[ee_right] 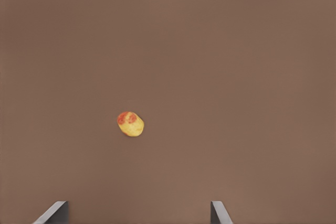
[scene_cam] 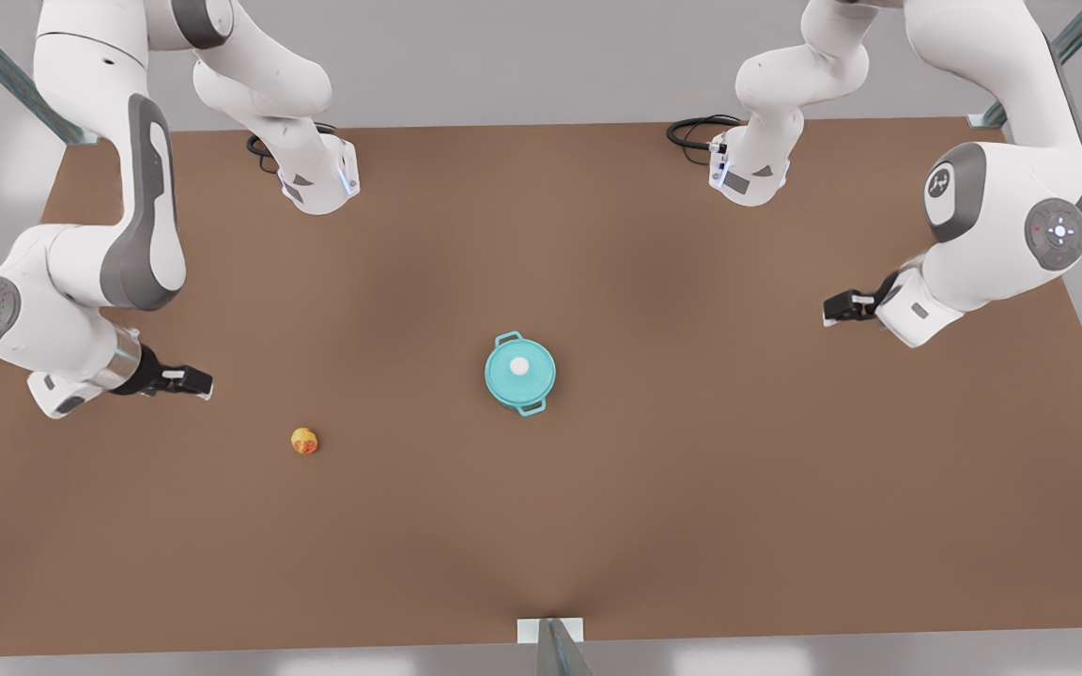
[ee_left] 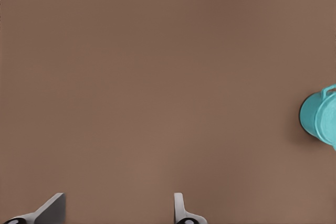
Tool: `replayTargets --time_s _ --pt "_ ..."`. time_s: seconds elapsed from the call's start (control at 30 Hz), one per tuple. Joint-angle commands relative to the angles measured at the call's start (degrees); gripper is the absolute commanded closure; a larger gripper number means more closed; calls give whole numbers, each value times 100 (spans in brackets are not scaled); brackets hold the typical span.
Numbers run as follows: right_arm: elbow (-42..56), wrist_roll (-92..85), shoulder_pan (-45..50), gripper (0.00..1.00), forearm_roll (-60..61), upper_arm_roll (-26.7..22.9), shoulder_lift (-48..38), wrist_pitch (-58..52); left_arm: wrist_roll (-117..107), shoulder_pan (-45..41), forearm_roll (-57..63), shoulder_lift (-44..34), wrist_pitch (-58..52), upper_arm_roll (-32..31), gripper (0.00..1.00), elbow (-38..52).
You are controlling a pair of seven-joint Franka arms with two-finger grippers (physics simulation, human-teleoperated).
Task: Open the pot lid and put the potato into the pot
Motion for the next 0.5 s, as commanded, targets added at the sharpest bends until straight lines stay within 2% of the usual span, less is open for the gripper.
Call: replayTargets --time_s 0.0,0.1,0.13,0.17,0.27,0.37,0.47 --pt "3 19 302 0 -452 -2 15 314 -162 38 12 -10 256 -11 0 4" --pt "99 -603 390 0 -558 -20 59 120 -328 -165 -277 78 -227 -134 0 128" --pt "108 -1246 434 0 -514 -20 112 102 -803 -191 -182 60 -210 -635 0 180" --pt "99 -1396 566 0 -488 -11 112 76 -821 -305 -137 157 97 -872 0 180" --pt "143 -1712 944 0 -540 50 436 84 -3629 -2140 399 789 923 -916 0 356" --pt "29 -1721 1163 0 -496 94 797 709 -5461 -3521 1127 1985 1100 -917 0 1340" --pt "-542 -1721 1172 0 -531 94 806 1622 -6771 -4128 1656 2723 1890 -908 0 1639"
